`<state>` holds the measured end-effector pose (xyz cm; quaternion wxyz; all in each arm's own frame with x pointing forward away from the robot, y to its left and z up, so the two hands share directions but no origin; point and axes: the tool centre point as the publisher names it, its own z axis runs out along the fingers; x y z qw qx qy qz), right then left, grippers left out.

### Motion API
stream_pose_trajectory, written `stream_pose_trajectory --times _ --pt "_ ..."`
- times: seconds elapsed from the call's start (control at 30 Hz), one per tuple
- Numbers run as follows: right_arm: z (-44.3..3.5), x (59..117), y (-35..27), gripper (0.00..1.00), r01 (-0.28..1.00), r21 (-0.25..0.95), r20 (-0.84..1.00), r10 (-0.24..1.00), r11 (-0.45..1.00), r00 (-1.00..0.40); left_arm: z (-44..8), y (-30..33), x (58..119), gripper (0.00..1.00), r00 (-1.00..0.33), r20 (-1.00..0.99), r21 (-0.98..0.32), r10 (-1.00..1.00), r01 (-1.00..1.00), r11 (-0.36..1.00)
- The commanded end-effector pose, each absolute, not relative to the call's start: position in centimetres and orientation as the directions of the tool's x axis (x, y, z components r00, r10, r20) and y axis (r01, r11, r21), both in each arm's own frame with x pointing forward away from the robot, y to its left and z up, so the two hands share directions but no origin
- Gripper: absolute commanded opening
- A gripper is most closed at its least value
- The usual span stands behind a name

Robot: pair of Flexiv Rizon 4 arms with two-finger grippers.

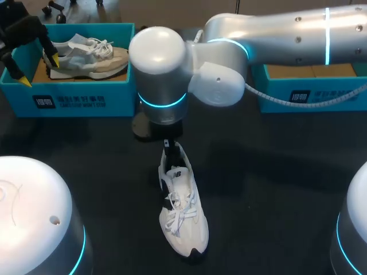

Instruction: Take the shoe out of the shoebox, open the shoe tongue, remove and reinsert the insole, then place the shoe into the shoebox

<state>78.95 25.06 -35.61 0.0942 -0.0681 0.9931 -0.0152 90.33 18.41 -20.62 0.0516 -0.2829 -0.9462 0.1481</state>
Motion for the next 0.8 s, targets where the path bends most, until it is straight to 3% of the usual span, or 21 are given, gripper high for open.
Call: stream_pose_trajectory --times 0.03,0.4,0.8 --pt "-36.6 79.3 25.3 1.0 -0.144 -0.039 -0.186 -0.149 0.989 -0.971 -20.6 18.4 90.4 1.0 -0.834 0.016 -0.308 0.552 0.521 0.796" --pt "-38.1 79.6 25.3 1.0 -0.141 -0.045 -0.145 -0.146 0.989 -0.979 -20.6 18.4 90.4 1.0 -0.834 0.016 -0.308 0.552 0.521 0.796" --pt "-39.0 79.3 24.9 0.83 -0.148 -0.047 -0.099 -0.152 0.988 -0.983 -20.6 18.4 90.4 1.0 -0.834 0.016 -0.308 0.552 0.521 0.796"
